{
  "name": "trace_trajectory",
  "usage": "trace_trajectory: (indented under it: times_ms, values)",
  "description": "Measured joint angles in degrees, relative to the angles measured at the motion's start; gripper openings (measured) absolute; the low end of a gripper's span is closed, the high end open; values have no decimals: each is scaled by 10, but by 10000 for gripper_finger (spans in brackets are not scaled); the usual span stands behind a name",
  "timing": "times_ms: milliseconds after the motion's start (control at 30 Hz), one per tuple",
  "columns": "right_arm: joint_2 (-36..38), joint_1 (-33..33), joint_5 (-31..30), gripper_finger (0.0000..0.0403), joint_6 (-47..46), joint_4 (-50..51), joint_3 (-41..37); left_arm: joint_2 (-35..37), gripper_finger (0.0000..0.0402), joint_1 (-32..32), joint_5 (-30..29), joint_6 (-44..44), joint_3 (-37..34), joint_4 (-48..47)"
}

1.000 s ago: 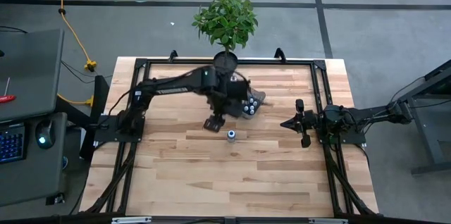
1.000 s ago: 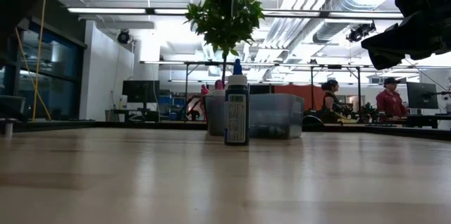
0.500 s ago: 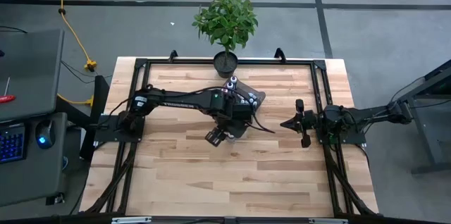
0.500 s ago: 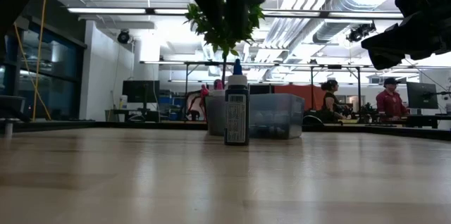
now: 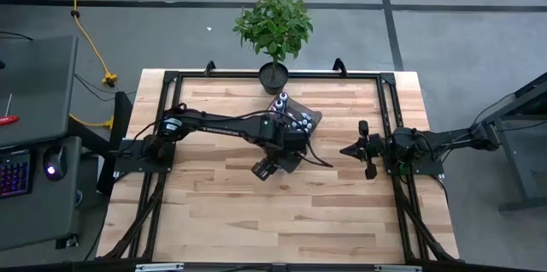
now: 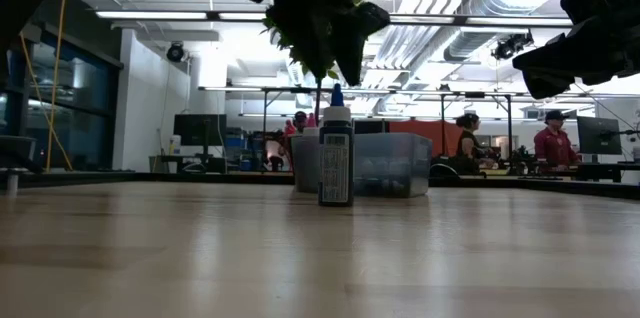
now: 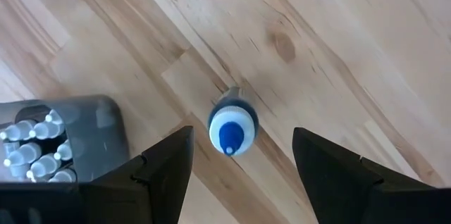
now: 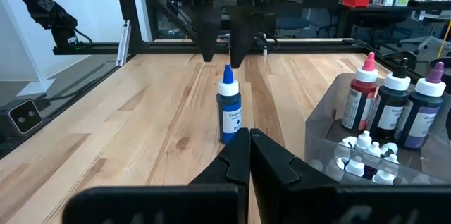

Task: Pick & Place food coloring
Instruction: Put the big blue food coloring bottle into the black bin

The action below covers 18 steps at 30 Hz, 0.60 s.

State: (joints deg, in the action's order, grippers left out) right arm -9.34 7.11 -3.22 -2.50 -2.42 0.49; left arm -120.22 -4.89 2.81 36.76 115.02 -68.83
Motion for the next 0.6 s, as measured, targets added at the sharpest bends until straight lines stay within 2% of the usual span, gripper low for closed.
trace_trajectory:
  times_ms: [600]
  values:
    - [0, 0, 0, 2, 0, 0, 0, 0, 238, 9, 9, -9, -60, 72]
